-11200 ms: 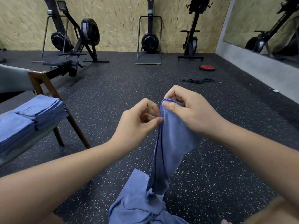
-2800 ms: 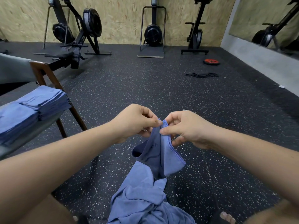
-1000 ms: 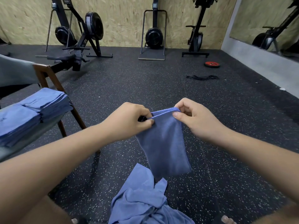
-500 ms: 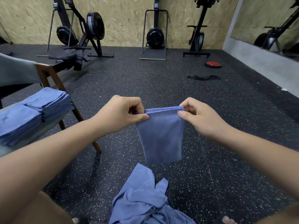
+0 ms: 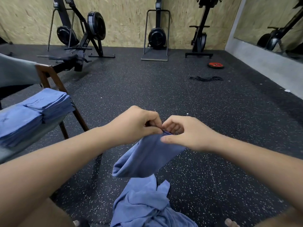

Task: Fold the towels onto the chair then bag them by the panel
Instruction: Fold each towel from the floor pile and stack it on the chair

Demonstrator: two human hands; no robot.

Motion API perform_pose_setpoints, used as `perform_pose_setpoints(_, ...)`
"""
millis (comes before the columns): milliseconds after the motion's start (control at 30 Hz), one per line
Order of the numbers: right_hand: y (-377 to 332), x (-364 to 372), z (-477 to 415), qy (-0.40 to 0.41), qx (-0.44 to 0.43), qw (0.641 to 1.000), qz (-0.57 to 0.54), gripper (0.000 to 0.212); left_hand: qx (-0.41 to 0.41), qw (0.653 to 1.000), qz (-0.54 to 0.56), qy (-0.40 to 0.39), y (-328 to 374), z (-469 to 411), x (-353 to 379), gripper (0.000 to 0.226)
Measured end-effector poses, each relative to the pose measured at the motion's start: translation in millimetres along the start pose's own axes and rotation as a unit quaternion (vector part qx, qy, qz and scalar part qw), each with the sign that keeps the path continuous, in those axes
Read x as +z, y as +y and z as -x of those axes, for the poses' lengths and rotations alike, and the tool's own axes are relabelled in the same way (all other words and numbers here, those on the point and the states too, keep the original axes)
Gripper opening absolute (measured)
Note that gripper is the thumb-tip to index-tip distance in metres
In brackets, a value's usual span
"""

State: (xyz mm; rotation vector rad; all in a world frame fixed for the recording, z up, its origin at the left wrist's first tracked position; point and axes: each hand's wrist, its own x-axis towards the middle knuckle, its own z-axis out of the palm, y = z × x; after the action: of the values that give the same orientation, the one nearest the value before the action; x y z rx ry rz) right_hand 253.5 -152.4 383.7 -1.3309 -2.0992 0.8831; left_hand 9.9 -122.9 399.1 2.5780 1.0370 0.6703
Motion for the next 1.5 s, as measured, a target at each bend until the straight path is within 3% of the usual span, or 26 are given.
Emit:
perform_pose_setpoints(167,-3.4,11.6,-3.3,-0.006,-0.039,0.999,0.027,0.037,-0.022,0.993,0.104,0.044,9.4,-0.2,8.0,0.025)
perform_pose_setpoints(300,-5.8,6.0,-3.7,0.012,-0.071,0.997,0.029,0.023,-0.055,0.98,0.173,0.076,9.5,2.1,14.9,0.036)
perform_pose_setpoints(433,-10.6,-6.8,-2.4,0.021,-0.085,0.996,0.036,0.011,-0.087,0.969,0.229,0.022,-1.0,5.4,23.7,0.045)
perform_pose_setpoints(700,-15.6,-49.9,0.9,0.086,-0.116,0.989,-0.014,0.005,-0.099,0.984,0.143,-0.022,-21.1,8.2,40.3,0.039)
perform_pose_setpoints(1000,-3.5,-93.4,5.0,0.227,-0.111,0.965,-0.07,0.005,-0.108,0.992,0.057,-0.033,-48.7,11.7,28.8,0.046)
perform_pose_setpoints(1200,20.0,-104.8,3.2,0.283,-0.06,0.951,-0.107,0.007,-0.125,0.991,0.03,0.046,-59.2,10.3,7.8,0.036)
perform_pose_setpoints(1367,34.4,-105.8,0.5,0.294,-0.029,0.95,-0.105,0.007,-0.103,0.994,0.027,0.038,-63.4,11.7,-3.8,0.03)
perform_pose_setpoints(1500,42.2,-106.4,-2.2,0.287,-0.01,0.952,-0.103,0.006,-0.13,0.989,0.011,0.071,-62.3,10.6,-8.6,0.027)
